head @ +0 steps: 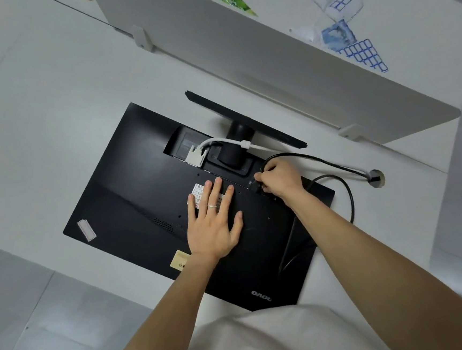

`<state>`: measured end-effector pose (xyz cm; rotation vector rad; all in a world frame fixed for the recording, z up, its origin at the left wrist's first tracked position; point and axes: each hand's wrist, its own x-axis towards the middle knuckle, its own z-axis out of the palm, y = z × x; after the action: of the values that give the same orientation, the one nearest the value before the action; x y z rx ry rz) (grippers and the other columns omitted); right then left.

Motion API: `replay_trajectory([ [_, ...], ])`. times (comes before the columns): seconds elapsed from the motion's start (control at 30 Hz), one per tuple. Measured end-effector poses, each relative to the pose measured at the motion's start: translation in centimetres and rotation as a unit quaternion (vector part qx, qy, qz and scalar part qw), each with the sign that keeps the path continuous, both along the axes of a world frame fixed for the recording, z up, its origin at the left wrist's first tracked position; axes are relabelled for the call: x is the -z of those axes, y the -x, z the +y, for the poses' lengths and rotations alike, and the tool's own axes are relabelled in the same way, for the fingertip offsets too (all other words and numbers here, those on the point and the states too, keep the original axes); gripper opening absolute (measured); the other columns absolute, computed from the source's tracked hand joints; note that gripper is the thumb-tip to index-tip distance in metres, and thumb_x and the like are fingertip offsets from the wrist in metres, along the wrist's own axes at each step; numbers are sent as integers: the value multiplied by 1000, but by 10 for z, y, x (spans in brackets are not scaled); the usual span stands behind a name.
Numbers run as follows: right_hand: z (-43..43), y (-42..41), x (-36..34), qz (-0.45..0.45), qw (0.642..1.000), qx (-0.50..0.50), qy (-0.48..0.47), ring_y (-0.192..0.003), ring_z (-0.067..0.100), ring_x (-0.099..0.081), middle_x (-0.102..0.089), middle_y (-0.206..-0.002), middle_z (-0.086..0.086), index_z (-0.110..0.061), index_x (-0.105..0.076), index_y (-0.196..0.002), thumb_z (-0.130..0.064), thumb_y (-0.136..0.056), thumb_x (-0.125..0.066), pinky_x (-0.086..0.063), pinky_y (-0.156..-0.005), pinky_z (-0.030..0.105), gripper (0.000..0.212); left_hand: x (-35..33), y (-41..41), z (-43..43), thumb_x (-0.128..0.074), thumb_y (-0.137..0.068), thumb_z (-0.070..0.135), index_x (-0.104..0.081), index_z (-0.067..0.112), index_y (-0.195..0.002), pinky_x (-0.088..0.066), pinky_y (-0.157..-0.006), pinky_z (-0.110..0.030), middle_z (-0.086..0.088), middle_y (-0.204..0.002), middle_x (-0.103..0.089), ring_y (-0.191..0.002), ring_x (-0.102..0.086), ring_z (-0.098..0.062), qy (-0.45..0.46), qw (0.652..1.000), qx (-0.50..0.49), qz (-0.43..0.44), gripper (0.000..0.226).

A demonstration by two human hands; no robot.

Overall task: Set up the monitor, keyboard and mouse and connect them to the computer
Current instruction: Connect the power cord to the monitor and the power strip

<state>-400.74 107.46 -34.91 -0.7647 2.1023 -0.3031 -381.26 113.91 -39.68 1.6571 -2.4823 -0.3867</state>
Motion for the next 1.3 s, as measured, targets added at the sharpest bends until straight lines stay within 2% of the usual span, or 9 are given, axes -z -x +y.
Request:
replay_trajectory([
  [0.13, -7, 0, -9, 10, 999, -10, -33, -75, 30, -74, -74, -68, 11, -15, -54, -62, -20, -79, -69, -60, -81, 49, 23, 0, -1, 0, -41, -99, 53, -33, 27, -155, -10, -123, -55, -3, -165, -21, -154, -8, -21, 2, 1000, 0, 7, 63],
  [0.23, -7, -10, -10, 70, 997, -34, -21, -76, 26, -70, -73, -73, 8, -11, -64, -76, -27, -80, -66, -57, -77, 40, 16, 0, -1, 0, -38, -99, 54, -33, 27, -155, -11, -122, -55, -3, -165, -21, -154, -9, -22, 3, 1000, 3, 9, 62],
  [0.33, 1, -17, -4, 65, 998, 21, 6, -77, 24, -70, -72, -72, 2, -22, -59, -78, -37, -75, -63, -56, -80, 39, 16, 1, -2, 0, -39, -99, 54, -35, 26, -154, -13, -122, -56, -3, -165, -23, -154, -12, -22, 10, 1000, 1, 18, 62],
  [0.43, 9, -15, -2, 12, 996, 90, 23, -73, 22, -72, -70, -58, -1, -21, -58, -76, -34, -75, -63, -58, -82, 45, 13, 2, -2, 0, -42, -98, 53, -38, 25, -153, -16, -121, -56, -4, -164, -24, -153, -15, -22, 21, 999, -4, 27, 61],
  [0.67, -3, -5, -10, 22, 1000, -4, -5, -67, 29, -72, -69, -58, 3, -20, -49, -71, -28, -74, -61, -60, -76, 48, 16, 3, -3, 1, -41, -98, 53, -36, 26, -154, -13, -122, -55, -3, -165, -23, -154, -12, -21, 14, 1000, 2, 23, 62],
  [0.83, -4, -6, -9, 65, 995, -74, -9, -74, 24, -70, -72, -73, 3, -22, -49, -74, -30, -81, -62, -58, -76, 43, 17, 2, -2, 1, -43, -98, 52, -38, 26, -153, -13, -122, -54, -3, -164, -23, -154, -13, -21, 16, 1000, -4, 26, 62],
  [1.03, 5, -4, -8, -62, 994, 83, 18, -68, 21, -72, -69, -68, 3, -19, -60, -82, -23, -84, -75, -62, -76, 46, 16, 1, -2, 1, -42, -98, 53, -37, 26, -154, -12, -122, -55, -2, -165, -22, -154, -11, -21, 8, 1000, -4, 14, 62],
  [1.17, 3, -2, -6, -23, 1000, 11, 14, -72, 30, -72, -72, -69, 5, -19, -57, -78, -29, -81, -67, -61, -74, 49, 14, 2, -2, 1, -43, -97, 51, -39, 26, -153, -13, -122, -55, -3, -164, -24, -154, -13, -21, 15, 1000, -5, 15, 61],
  [1.3, 9, 2, 2, 10, 999, -40, 22, -77, 23, -69, -71, -72, -1, -24, -54, -79, -39, -82, -62, -57, -80, 42, 17, 2, 1, 2, -45, -97, 50, -40, 26, -152, -12, -122, -55, -3, -165, -22, -154, -13, -21, 10, 1000, -3, 7, 61],
])
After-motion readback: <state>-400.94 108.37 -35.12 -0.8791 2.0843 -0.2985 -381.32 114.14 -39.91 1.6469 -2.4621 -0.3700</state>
